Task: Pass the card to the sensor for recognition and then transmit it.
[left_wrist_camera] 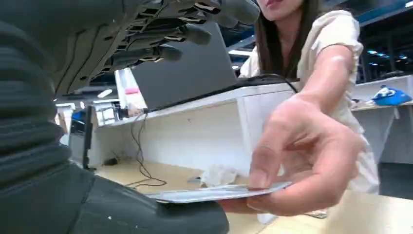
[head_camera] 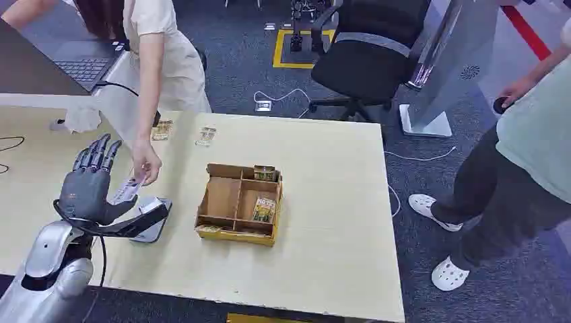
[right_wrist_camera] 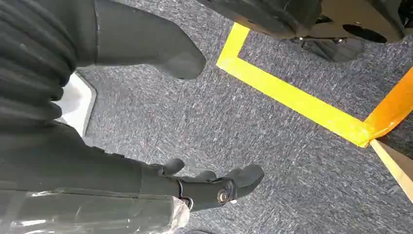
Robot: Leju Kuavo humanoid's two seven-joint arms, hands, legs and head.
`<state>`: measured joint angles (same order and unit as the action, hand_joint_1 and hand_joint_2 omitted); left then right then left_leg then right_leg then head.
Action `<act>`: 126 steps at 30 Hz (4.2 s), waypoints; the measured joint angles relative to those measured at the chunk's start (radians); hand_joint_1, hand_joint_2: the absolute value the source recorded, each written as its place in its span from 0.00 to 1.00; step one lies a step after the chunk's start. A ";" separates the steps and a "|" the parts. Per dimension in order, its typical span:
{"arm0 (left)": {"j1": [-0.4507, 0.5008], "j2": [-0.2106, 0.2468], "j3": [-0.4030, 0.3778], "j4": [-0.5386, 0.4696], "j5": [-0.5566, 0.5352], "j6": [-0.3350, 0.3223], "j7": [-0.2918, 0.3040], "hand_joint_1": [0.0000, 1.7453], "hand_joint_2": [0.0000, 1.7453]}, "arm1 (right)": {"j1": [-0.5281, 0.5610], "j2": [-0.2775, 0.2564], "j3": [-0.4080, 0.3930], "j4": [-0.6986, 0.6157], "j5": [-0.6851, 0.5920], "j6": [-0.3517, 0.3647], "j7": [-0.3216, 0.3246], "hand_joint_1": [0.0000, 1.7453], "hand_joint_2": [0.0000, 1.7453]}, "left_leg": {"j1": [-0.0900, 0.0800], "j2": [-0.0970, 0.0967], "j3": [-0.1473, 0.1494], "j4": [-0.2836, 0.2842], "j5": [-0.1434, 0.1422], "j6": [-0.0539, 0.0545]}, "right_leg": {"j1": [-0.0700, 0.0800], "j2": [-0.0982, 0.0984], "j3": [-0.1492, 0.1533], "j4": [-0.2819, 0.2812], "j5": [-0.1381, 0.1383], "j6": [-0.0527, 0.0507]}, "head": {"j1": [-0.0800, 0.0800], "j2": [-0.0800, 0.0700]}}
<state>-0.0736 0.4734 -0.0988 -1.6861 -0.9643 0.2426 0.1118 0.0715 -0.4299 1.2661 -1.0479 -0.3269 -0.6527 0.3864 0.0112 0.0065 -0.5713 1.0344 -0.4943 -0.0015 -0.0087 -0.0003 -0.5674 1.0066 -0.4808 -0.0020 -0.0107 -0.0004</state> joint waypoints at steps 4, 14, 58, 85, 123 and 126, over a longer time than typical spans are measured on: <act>-0.003 0.001 0.000 0.000 0.033 -0.019 -0.010 1.00 1.00 | 0.000 0.000 0.000 0.000 0.000 0.000 -0.002 0.00 1.00 | 0.000 0.000 0.000 0.000 0.000 0.000 | 0.000 0.000 0.000 0.000 0.000 0.000 | 0.000 0.000; -0.002 0.003 0.000 0.000 0.050 -0.023 -0.019 1.00 1.00 | 0.000 0.000 0.000 0.000 0.002 0.000 -0.002 0.00 1.00 | 0.000 0.000 0.000 0.000 0.000 0.000 | 0.000 0.000 0.000 0.000 0.000 0.000 | 0.000 0.000; 0.024 0.042 0.000 0.041 -0.005 -0.055 0.003 1.00 1.00 | 0.000 0.001 -0.021 0.008 0.028 0.004 0.008 0.00 1.00 | 0.000 0.000 0.000 0.000 0.000 0.000 | 0.000 0.000 0.000 0.000 0.000 0.000 | 0.000 0.000; 0.158 -0.066 -0.031 0.081 -0.068 -0.040 -0.008 1.00 1.00 | 0.007 0.002 -0.026 -0.009 0.039 0.002 0.037 0.00 1.00 | 0.000 0.000 -0.001 0.000 0.000 0.000 | 0.000 0.000 0.000 0.000 0.000 0.000 | 0.000 0.000; 0.013 -0.140 -0.061 0.204 -0.145 0.093 0.028 1.00 1.00 | 0.004 0.002 -0.026 -0.008 0.066 0.005 0.043 0.00 1.00 | 0.000 0.000 -0.001 0.000 0.000 0.000 | 0.000 -0.001 0.000 0.000 0.000 0.000 | 0.000 0.000; 0.002 -0.140 -0.061 0.235 -0.193 0.110 0.040 1.00 1.00 | 0.002 0.002 -0.026 -0.007 0.069 0.006 0.040 0.00 1.00 | 0.000 0.000 -0.001 0.000 0.000 0.000 | 0.000 -0.001 0.000 0.000 0.000 0.000 | 0.000 0.000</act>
<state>-0.0718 0.3338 -0.1598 -1.4515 -1.1571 0.3525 0.1515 0.0737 -0.4276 1.2406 -1.0548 -0.2575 -0.6462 0.4265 0.0111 0.0063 -0.5720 1.0344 -0.4941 -0.0012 -0.0088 -0.0008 -0.5677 1.0065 -0.4807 -0.0020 -0.0107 -0.0004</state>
